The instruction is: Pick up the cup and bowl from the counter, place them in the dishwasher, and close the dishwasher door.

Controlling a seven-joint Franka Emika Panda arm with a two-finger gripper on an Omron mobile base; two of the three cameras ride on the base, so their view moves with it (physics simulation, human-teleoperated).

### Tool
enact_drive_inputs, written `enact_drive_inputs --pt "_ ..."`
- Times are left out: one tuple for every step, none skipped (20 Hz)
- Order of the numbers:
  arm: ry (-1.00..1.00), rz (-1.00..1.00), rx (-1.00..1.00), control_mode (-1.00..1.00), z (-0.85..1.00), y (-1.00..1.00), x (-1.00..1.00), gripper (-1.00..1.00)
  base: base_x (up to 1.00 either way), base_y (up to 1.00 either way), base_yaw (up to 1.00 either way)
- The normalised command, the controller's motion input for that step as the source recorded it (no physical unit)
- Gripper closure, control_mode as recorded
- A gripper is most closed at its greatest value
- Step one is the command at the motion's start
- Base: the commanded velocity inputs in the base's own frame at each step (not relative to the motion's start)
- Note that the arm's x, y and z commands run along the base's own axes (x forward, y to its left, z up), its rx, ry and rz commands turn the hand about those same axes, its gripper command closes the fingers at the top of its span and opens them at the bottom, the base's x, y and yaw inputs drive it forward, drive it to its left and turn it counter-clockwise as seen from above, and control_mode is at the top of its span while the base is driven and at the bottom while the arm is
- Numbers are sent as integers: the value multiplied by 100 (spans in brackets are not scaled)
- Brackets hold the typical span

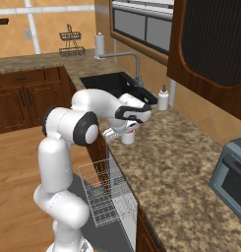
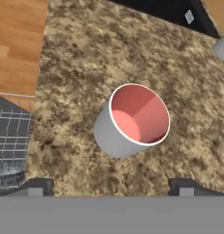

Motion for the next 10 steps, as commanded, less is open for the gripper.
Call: enact_drive_inputs --pt "41 0 -3 -100 51 45 100 -100 0 0 0" --pt "40 0 -5 -100 55 51 100 -100 0 0 0" --pt "39 0 -5 -100 59 51 100 -100 0 0 0" --pt "38 0 -6 -100 61 51 100 -100 0 0 0" --pt "38 0 -8 -100 60 55 100 -100 0 0 0" --pt "40 0 -8 -100 57 53 100 -100 0 0 0" --pt "39 0 -10 -100 59 55 100 -100 0 0 0" --pt "41 0 -9 -100 54 53 100 -100 0 0 0" --pt "44 0 -10 -100 46 51 100 -100 0 0 0" --pt "43 0 -10 -100 44 49 100 -100 0 0 0"
